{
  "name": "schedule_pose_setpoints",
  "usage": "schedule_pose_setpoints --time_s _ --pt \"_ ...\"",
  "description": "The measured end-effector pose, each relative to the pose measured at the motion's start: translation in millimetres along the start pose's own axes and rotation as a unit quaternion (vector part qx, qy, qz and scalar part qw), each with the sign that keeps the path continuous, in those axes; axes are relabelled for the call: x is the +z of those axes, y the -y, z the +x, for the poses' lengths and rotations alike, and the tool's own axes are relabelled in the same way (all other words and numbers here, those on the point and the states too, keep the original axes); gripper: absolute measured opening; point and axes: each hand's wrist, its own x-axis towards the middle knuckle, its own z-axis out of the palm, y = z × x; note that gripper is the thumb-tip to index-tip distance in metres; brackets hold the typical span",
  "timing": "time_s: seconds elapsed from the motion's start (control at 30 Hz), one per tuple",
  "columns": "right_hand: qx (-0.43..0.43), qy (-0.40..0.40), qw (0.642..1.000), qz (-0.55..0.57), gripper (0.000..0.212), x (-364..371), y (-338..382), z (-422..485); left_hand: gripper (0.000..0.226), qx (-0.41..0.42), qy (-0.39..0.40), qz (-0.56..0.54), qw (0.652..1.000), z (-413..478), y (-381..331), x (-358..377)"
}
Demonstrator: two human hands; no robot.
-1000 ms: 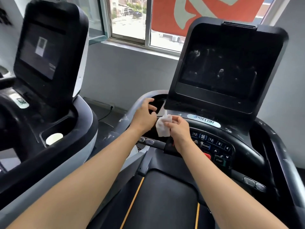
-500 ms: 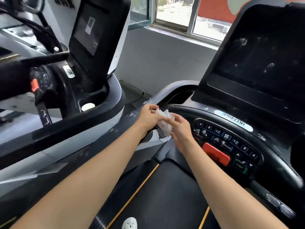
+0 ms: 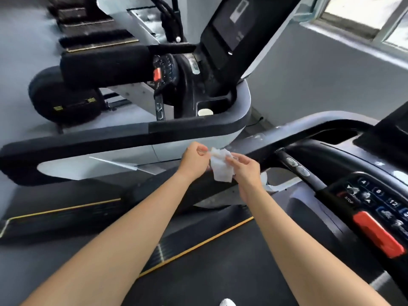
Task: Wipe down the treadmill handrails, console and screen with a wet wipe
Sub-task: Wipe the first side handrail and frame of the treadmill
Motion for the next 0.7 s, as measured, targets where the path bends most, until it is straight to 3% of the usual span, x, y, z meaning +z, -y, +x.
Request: schedule_pose_setpoints --time_s 0.07,0.23,0.33,0.53,0.63,0.7 --pt "0.009 -0.008 0.999 -0.029 0.021 28.7 -11.5 -6.8 0.004 -0.014 -0.021 0.016 1.000 -4.1 23.8 -30.8" --pt "0.000 0.023 0.987 -0.160 0.012 92.0 -58.9 -31.6 0.008 -0.041 -0.063 0.098 0.992 -20.3 103.2 -106.4" --pt "-0.004 0.021 0.976 -0.215 0.021 125.7 -77.1 -43.6 0.011 -0.041 -0.097 0.170 0.980 -29.3 145.4 -139.9" --pt "-0.146 -0.019 0.946 -0.290 0.021 180.0 -60.6 -48.3 0.041 -0.093 -0.060 0.219 0.969 -39.4 190.8 -170.0" --pt "-0.191 0.019 0.912 -0.364 0.023 198.5 -68.2 -45.0 0.054 -0.112 -0.013 0.217 0.970 -43.9 205.5 -172.2" --pt "-0.212 0.085 0.860 -0.457 0.024 202.7 -90.2 -46.1 0.057 -0.106 -0.008 0.211 0.972 -47.8 212.1 -170.8"
